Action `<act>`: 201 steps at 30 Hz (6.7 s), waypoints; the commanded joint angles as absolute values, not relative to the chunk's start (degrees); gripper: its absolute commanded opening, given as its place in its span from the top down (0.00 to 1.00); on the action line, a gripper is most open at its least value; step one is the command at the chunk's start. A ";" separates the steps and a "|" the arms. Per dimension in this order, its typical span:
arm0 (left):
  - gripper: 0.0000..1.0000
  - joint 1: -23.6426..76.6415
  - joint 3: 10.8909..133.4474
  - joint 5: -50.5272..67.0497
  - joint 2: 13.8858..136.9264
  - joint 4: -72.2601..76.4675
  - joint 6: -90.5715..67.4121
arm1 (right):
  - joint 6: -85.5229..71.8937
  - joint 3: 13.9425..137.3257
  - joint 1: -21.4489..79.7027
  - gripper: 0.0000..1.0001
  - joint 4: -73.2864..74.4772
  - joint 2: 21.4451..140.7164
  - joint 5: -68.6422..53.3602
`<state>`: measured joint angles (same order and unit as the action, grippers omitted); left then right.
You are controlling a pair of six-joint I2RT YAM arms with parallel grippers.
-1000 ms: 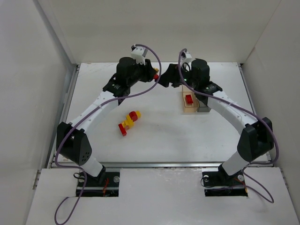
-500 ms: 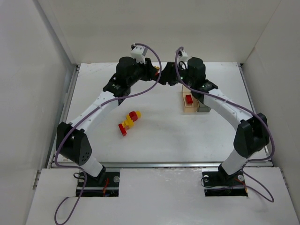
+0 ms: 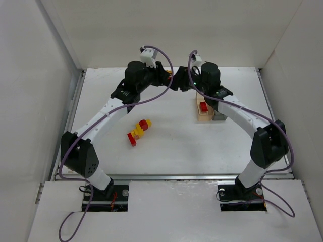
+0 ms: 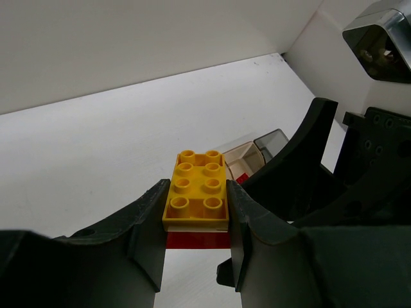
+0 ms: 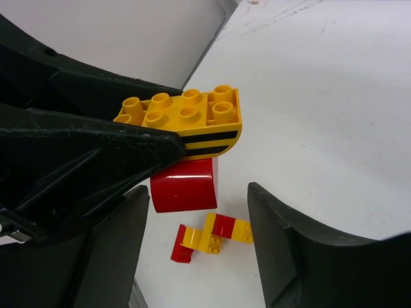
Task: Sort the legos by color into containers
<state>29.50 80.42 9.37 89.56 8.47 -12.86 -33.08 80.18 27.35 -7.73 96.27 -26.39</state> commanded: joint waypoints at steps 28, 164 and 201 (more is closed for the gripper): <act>1.00 30.41 82.18 14.42 88.95 9.93 -13.36 | -35.78 76.55 28.56 1.00 -22.33 92.19 -23.03; 0.00 30.50 56.52 16.98 75.59 17.40 23.03 | -18.90 86.31 7.03 1.00 39.37 94.92 12.82; 0.06 24.61 50.36 9.84 78.48 -8.44 32.33 | -13.45 92.19 16.87 0.33 40.34 97.11 12.05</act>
